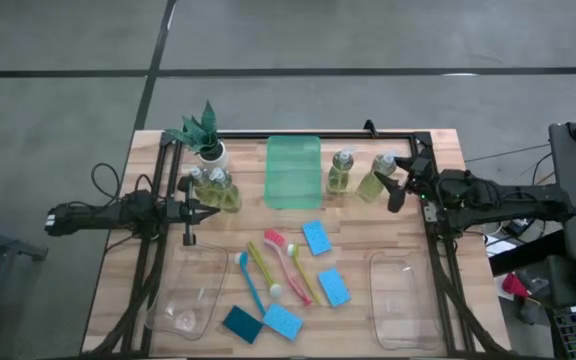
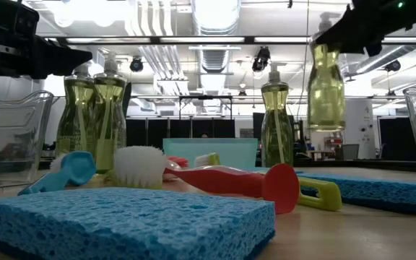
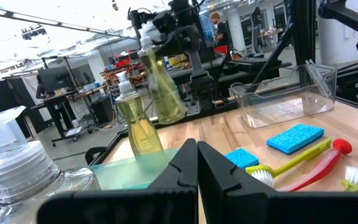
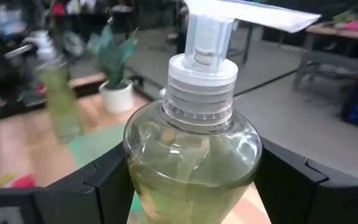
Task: Pick & Place Kitchen Sink Supplies
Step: Put the top right dishwashing liquid into the green bin
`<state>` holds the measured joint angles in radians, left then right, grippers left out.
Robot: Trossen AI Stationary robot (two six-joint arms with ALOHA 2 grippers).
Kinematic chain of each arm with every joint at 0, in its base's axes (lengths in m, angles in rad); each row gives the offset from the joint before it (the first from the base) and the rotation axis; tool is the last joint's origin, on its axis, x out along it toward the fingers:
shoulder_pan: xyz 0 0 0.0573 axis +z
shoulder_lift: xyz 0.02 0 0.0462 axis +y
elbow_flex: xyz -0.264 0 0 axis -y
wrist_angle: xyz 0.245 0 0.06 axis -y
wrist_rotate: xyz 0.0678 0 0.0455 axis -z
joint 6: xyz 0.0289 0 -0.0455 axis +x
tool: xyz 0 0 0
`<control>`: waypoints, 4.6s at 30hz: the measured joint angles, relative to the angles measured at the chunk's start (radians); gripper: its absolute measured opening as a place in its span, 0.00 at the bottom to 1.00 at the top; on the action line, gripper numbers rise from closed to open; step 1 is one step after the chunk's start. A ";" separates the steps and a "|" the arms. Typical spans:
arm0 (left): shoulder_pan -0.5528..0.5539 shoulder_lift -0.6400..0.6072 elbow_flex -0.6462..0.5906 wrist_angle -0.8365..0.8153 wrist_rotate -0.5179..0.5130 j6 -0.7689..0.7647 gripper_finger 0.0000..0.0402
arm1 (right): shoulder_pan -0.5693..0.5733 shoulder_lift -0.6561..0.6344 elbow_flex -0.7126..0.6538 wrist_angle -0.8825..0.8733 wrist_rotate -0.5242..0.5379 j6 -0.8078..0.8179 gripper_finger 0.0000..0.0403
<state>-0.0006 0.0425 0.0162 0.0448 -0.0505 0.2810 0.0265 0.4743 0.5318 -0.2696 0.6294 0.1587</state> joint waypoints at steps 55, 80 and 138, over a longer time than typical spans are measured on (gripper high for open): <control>0.000 0.000 0.000 0.000 0.000 0.000 0.00 | -0.388 0.680 0.532 0.550 -0.454 -0.340 0.67; 0.000 0.000 0.000 0.000 0.000 0.000 0.00 | -0.576 1.321 0.847 0.595 -0.783 -0.181 0.67; 0.000 0.000 0.000 0.000 0.000 0.000 0.00 | -0.547 1.496 0.839 0.579 -0.796 -0.249 0.71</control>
<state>-0.0006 0.0429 0.0162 0.0448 -0.0505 0.2810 -0.5209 1.9701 1.3708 0.3093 -0.1663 -0.0902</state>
